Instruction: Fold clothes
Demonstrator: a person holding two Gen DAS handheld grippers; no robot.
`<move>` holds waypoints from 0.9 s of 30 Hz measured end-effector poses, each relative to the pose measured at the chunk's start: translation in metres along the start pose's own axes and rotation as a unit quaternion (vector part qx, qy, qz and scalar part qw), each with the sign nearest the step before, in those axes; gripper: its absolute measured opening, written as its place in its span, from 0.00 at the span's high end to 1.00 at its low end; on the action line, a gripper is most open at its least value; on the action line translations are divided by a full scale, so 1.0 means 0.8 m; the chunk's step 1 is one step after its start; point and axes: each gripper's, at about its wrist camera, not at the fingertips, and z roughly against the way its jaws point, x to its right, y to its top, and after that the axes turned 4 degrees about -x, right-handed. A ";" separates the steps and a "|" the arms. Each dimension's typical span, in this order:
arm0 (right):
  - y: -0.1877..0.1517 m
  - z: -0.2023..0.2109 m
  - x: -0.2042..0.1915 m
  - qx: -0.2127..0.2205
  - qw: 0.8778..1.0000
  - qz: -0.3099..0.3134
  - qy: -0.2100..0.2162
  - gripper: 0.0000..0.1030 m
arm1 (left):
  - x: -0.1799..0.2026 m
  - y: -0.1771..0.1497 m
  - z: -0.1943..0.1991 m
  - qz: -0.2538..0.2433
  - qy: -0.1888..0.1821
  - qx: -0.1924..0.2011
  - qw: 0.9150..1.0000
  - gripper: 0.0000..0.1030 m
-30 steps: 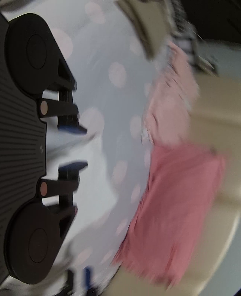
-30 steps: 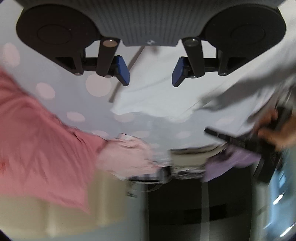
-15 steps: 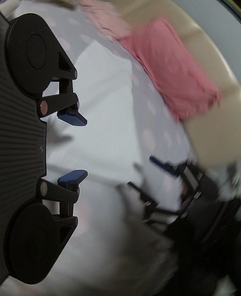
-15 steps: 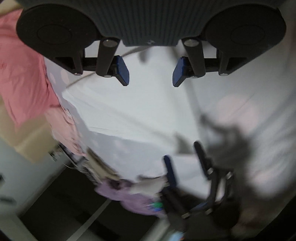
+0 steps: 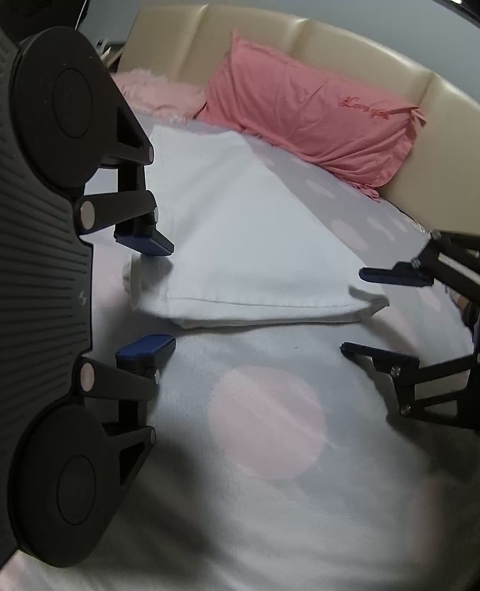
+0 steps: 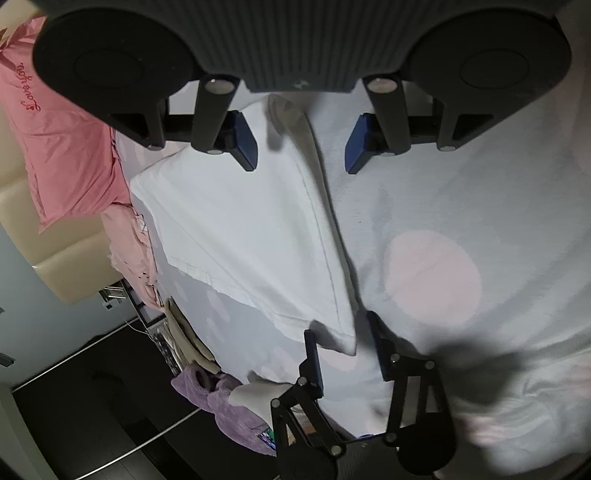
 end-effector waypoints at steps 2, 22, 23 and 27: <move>0.003 -0.007 -0.003 -0.003 1.000 0.006 -0.009 0.46 | -0.002 0.002 -0.009 -0.002 0.013 -0.010 1.000 0.56; 0.013 -0.059 0.043 -0.026 0.994 -0.063 -0.087 0.46 | -0.107 -0.012 -0.024 0.245 -0.091 0.019 0.965 0.81; 0.015 -0.059 0.061 -0.029 0.992 -0.106 -0.066 0.46 | -0.112 -0.015 -0.023 0.264 -0.102 0.018 0.959 0.82; 0.019 -0.061 0.101 -0.027 0.982 -0.186 -0.021 0.46 | -0.123 -0.026 -0.023 0.311 -0.128 0.015 0.942 0.82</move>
